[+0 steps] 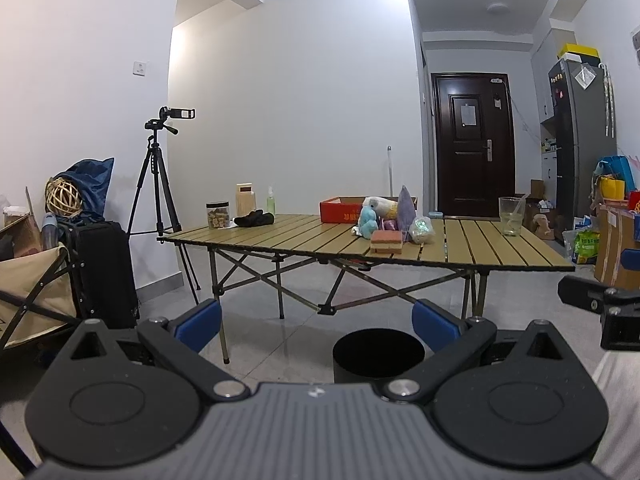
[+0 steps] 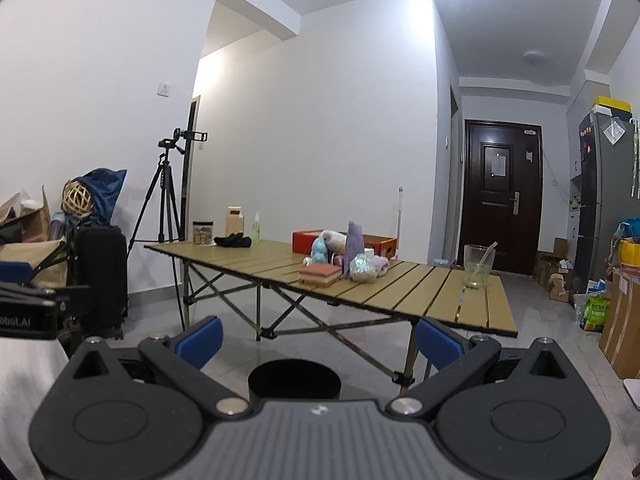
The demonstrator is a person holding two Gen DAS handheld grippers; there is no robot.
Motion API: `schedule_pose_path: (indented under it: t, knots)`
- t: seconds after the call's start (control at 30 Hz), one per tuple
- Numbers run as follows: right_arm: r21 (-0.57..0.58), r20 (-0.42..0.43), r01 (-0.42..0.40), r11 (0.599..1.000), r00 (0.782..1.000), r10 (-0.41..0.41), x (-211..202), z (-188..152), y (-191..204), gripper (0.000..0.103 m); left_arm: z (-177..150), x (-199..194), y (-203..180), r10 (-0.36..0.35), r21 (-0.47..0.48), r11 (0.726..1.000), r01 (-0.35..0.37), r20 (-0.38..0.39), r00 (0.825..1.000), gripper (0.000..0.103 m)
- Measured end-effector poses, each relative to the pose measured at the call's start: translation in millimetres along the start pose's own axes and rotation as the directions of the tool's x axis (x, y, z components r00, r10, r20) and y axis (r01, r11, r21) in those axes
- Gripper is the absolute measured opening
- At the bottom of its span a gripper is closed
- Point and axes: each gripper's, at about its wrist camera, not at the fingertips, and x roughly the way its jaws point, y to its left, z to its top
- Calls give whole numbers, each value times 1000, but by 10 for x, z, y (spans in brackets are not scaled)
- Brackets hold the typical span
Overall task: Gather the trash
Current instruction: 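Reach both grippers to the pink sponge and close them on it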
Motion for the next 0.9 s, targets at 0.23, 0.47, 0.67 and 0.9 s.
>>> schedule_pose_path:
  t: [0.23,0.47,0.67,0.9]
  knots:
    - [88,12,14,996,1000,-15,600,207,-255,103,246,602,54,-29,-2,1000,29,17,999,103]
    - [110,-33,73,991,997,-70,1604,344,-566,103,459,1766,18,-102,-30,994,101,-43,994,103]
    - [161,-98,53,985,995,-37,2939,376,-838,103,620,3116,-175,-219,-4,976,219,-67,973,103]
    - [297,-226,-45,954,967,116,4662,423,-994,88,927,4737,-318,-366,-161,926,340,-176,914,91]
